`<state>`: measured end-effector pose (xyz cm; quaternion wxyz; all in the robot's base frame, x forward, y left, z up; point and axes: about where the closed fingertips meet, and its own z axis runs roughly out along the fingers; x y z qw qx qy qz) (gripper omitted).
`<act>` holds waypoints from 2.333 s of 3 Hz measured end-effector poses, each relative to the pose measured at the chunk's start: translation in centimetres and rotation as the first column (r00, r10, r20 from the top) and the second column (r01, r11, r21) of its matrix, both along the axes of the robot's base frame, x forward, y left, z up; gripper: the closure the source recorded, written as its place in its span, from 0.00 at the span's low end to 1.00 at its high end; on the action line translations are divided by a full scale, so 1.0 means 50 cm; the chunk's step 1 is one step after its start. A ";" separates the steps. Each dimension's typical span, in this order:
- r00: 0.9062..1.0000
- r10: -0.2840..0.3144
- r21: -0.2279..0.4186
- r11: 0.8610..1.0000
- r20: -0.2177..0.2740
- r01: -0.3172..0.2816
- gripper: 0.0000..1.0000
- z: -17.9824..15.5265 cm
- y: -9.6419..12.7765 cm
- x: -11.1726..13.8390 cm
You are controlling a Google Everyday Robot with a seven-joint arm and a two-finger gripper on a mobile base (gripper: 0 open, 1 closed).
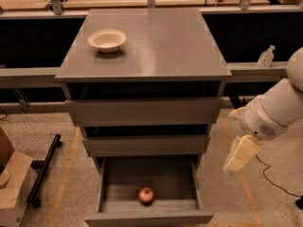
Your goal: Pick apple from bottom drawer and place on counter
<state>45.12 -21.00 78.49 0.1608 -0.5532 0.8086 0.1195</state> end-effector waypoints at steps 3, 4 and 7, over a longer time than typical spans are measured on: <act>0.991 -0.043 0.190 0.980 -0.127 0.067 0.00 -0.226 0.103 0.051; 0.993 -0.047 0.221 0.973 -0.105 0.070 0.00 -0.258 0.125 0.062; 0.994 -0.108 0.319 0.942 -0.001 0.103 0.00 -0.432 0.241 0.179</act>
Offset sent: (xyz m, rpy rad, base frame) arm 0.0406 0.0815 -0.1588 0.3000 0.2451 -0.1206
